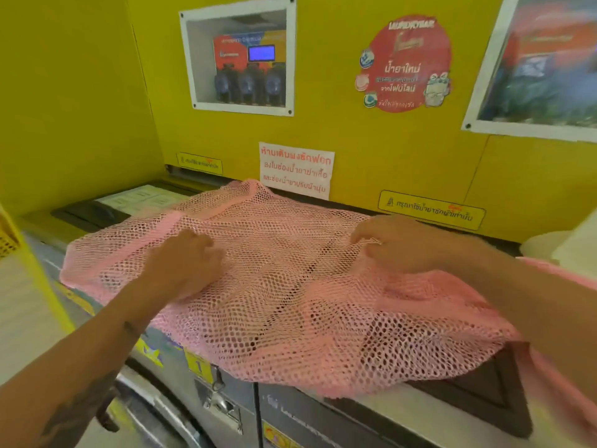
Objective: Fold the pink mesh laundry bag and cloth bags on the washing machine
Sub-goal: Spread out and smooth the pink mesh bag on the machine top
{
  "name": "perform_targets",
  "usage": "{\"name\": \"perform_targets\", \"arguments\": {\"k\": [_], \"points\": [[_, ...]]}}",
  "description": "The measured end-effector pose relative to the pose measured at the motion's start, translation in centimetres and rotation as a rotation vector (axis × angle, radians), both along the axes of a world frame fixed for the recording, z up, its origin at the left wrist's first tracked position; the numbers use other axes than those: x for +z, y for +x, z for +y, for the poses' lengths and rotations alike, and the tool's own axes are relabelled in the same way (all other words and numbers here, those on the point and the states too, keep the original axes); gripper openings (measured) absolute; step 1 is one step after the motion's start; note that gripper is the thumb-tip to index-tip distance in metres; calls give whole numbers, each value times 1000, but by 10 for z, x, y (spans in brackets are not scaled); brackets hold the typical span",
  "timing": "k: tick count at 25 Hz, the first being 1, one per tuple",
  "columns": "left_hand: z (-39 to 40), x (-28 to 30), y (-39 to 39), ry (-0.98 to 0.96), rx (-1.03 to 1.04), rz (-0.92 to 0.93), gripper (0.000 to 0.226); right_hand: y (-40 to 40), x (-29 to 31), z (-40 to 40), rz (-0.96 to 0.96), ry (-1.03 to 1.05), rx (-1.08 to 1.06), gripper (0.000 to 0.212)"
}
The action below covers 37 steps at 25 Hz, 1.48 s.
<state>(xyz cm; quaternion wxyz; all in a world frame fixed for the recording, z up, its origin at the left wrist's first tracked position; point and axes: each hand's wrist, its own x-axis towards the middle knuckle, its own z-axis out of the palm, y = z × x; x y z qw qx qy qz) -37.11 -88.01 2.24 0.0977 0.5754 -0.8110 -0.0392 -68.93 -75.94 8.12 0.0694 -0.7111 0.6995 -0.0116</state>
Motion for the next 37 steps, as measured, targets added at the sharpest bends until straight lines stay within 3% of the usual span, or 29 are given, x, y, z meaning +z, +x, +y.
{"name": "perform_targets", "arguments": {"k": [3,6,8,11,14,17,19,22,24,26,27,29,30,33,35,37], "points": [[45,20,-41,-133,-132,272,36,-40,15,36,148,171,-43,33],[104,31,-97,-37,-359,364,33,-65,6,69,250,304,-78,46],[127,29,-129,39,-451,301,35,-82,3,79,235,217,-94,45],[136,30,-160,58,-455,239,37,-115,27,93,208,-53,-161,24],[143,46,-190,21,-456,311,44,-141,64,110,29,-375,-216,14],[154,62,-229,18,-564,261,66,-144,84,128,-175,-526,-188,17],[163,71,-253,84,-610,332,74,-144,88,141,-338,-478,-121,15],[164,83,-274,344,-635,607,75,-143,88,158,-538,-285,19,16],[159,84,-280,446,-683,582,62,-145,85,164,-580,-277,62,23],[155,85,-282,267,-709,492,26,-152,84,166,-702,-228,31,34],[156,89,-284,166,-678,518,19,-156,83,167,-823,-140,11,40],[157,104,-286,37,-631,680,24,-161,77,167,-970,44,-26,53],[159,116,-288,-50,-649,737,24,-161,75,166,-916,62,-36,54],[163,160,-288,-291,-741,729,25,-154,76,164,-714,11,-60,36],[161,189,-283,-499,-747,698,26,-152,80,162,-721,-56,-63,33],[151,215,-270,-727,-679,737,26,-155,85,161,-873,-104,-46,34]]}}
